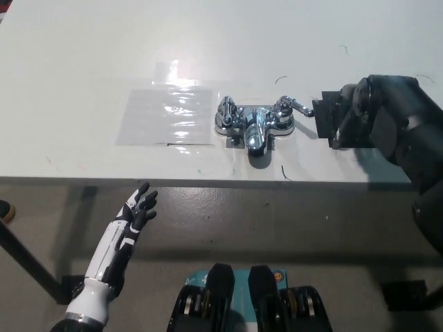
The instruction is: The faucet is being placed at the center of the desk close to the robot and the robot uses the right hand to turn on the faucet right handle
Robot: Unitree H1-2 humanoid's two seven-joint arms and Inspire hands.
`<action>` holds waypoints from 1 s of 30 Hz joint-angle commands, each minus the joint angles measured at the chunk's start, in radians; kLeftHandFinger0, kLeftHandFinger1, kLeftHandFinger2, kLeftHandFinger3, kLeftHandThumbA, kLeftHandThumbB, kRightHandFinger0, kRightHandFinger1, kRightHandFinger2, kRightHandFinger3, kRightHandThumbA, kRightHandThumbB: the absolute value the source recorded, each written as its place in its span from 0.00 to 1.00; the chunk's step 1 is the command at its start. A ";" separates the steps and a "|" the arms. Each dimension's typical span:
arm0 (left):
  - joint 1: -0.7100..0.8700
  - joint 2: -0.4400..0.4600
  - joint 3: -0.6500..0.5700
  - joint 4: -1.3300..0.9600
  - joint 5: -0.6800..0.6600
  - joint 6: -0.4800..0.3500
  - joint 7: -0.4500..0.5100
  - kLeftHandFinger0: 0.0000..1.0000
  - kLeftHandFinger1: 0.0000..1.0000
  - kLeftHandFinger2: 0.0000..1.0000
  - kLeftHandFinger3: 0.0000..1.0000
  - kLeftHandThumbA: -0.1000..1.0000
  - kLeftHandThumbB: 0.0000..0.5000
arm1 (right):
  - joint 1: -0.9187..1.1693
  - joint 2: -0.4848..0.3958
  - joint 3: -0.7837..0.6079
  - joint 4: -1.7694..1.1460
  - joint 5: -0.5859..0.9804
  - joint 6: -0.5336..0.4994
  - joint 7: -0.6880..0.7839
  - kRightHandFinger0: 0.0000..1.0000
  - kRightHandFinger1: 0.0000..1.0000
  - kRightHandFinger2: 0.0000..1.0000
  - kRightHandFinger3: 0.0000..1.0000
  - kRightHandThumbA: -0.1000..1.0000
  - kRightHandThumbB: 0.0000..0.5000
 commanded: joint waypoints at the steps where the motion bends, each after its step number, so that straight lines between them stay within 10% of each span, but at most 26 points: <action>1: -0.019 0.011 0.002 -0.025 -0.002 -0.014 -0.014 1.00 1.00 1.00 1.00 0.92 0.20 | -0.126 -0.039 -0.086 -0.066 0.022 0.076 -0.337 1.00 1.00 1.00 1.00 1.00 0.54; 18: -0.048 0.018 0.012 -0.016 -0.001 -0.007 -0.009 1.00 1.00 1.00 1.00 0.90 0.19 | -0.133 -0.245 -0.500 -0.591 0.063 0.012 -0.592 1.00 1.00 1.00 1.00 0.95 0.29; 30: -0.090 0.018 0.020 0.004 -0.009 -0.003 -0.007 1.00 1.00 1.00 1.00 0.89 0.19 | 0.037 -0.328 -0.761 -1.413 0.117 0.068 -0.385 1.00 1.00 1.00 1.00 0.95 0.28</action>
